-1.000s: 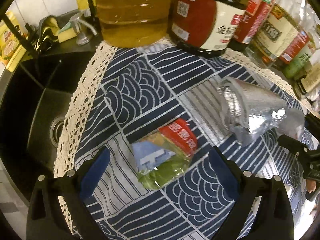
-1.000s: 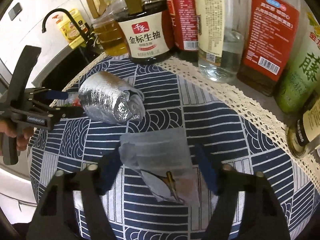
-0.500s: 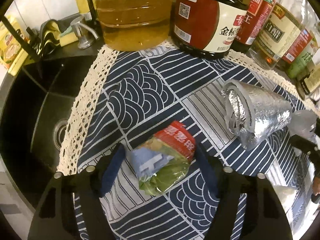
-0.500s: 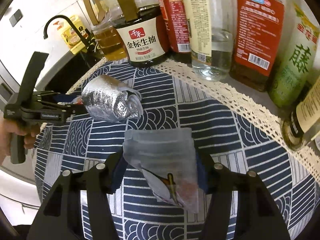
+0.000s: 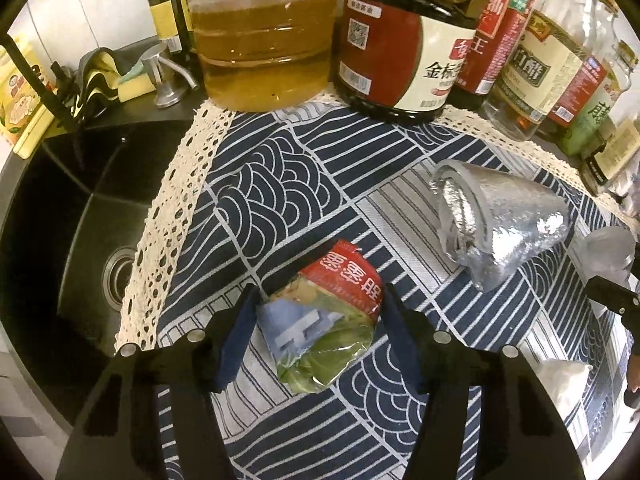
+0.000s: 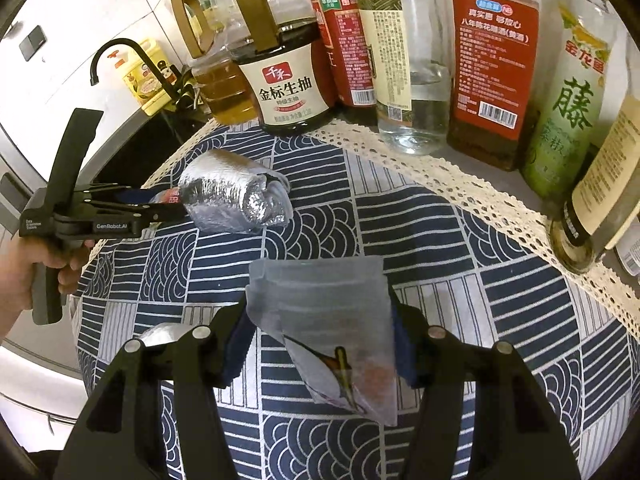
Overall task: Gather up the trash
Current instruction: 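Lift the snack bag and plastic bag and carry them toward the trash bin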
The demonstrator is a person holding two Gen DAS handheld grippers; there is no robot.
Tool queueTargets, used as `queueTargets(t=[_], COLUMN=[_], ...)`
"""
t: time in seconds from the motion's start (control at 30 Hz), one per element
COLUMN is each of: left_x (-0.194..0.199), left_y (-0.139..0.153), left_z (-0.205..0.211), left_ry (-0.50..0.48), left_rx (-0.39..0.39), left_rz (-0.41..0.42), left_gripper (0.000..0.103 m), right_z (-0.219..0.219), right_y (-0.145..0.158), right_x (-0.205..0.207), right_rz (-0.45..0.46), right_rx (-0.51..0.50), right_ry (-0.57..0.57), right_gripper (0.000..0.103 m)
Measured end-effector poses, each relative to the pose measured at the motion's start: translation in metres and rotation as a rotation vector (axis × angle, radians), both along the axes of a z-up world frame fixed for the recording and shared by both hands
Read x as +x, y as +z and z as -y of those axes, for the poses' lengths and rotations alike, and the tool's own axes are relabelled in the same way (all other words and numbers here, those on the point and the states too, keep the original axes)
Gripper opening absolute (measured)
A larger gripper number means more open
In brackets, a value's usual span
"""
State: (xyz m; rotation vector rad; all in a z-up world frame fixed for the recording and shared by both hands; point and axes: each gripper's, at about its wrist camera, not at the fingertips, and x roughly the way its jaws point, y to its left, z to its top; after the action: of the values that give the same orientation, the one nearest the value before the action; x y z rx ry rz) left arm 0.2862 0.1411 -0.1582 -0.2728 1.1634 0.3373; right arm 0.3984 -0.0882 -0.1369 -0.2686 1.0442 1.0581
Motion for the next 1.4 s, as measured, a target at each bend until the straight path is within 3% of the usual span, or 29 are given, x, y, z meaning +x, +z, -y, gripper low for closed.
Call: queueTargets(t=[0.5, 0.83, 1.4], left_x=[-0.042, -0.069, -0.151], left_y=[0.036, 0.056, 0.088], left_z=[0.016, 0.028, 0.039], left_ry=[-0.091, -0.211, -0.373], left_rx=[-0.036, -0.063, -0.101], left_rz=[0.082, 0.141, 0.231], left_gripper=[0.059, 0.059, 0.059], right_z=[0.014, 0.032, 0.040], right_y=[0.024, 0.048, 0.068], right_x=[-0.033, -0.090, -0.205], right_rz=[0.034, 0.071, 0.073], right_rx=[-0.011, -0.030, -0.019], right_ry=[-0.088, -0.189, -0.331], right_gripper=[0.058, 0.058, 0.058])
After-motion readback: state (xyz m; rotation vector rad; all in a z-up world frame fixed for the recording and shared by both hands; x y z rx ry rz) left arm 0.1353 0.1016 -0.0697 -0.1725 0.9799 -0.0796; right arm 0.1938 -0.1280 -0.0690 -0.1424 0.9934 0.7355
